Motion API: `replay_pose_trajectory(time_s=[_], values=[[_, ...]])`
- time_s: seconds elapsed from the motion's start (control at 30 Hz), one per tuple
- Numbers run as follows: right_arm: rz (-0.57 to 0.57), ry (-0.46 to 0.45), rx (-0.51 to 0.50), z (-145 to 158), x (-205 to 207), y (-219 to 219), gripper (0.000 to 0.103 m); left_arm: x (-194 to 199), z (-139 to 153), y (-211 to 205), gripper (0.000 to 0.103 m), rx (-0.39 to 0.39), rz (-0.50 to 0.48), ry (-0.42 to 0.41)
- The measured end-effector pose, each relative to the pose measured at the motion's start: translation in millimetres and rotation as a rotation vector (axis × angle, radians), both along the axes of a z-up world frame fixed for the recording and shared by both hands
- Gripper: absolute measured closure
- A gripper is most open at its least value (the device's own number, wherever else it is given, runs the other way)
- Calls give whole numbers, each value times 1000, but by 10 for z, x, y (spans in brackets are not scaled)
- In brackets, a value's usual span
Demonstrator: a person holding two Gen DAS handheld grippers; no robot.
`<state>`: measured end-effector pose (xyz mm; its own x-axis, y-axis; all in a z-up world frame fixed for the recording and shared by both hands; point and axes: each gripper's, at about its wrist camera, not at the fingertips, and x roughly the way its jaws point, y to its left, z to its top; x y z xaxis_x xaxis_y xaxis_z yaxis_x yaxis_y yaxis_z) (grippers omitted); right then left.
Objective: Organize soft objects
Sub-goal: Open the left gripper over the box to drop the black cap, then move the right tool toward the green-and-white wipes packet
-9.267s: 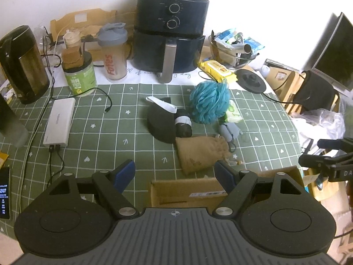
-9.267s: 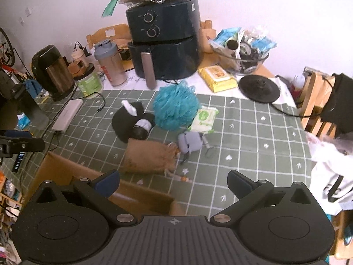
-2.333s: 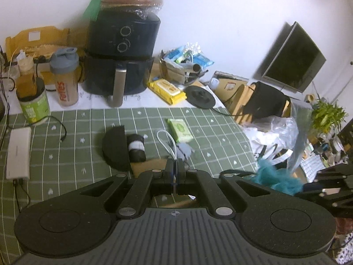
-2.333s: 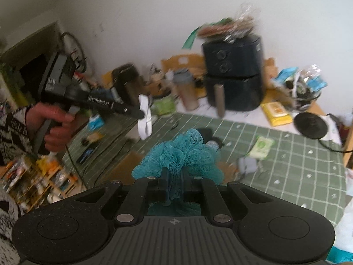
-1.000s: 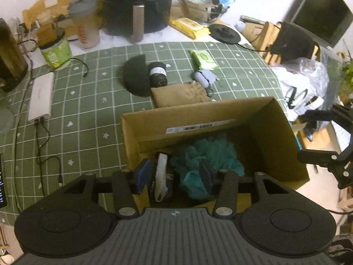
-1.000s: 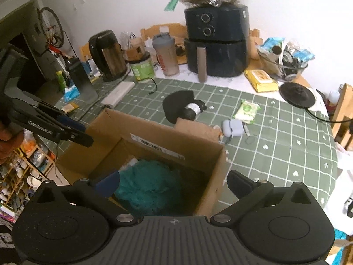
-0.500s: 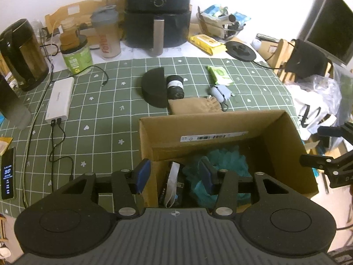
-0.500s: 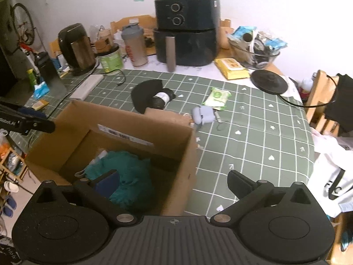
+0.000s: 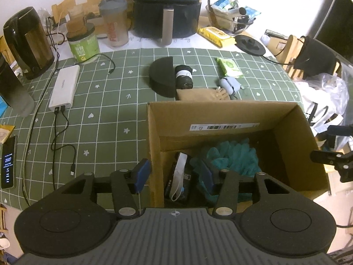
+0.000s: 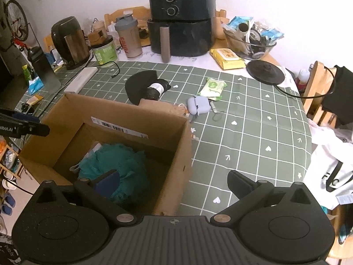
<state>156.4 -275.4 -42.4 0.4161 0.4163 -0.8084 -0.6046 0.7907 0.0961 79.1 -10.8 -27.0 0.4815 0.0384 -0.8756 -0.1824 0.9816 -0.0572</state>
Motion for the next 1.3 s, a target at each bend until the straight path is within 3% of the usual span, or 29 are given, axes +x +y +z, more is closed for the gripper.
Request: replay_pose_trajectory(time_s=[0.03,0.1,0.33,0.8,1.3], values=[[-3,3,1,-4,11,-4,0,5,-2,9,36,-1,2,-4],[-18,4,3,-8,39,-7,0,18,14,23,30,2,8,-31],[-30,-13,3,42,186,62,0,213,35,101,30,-18,-1,-75],[-76,-19,-29,56,775,279,0,590,139,293,30,23,-39,-188],[-74,-59,-28,-38,1385,442,0,770,91,468,30,19,-13,-207]])
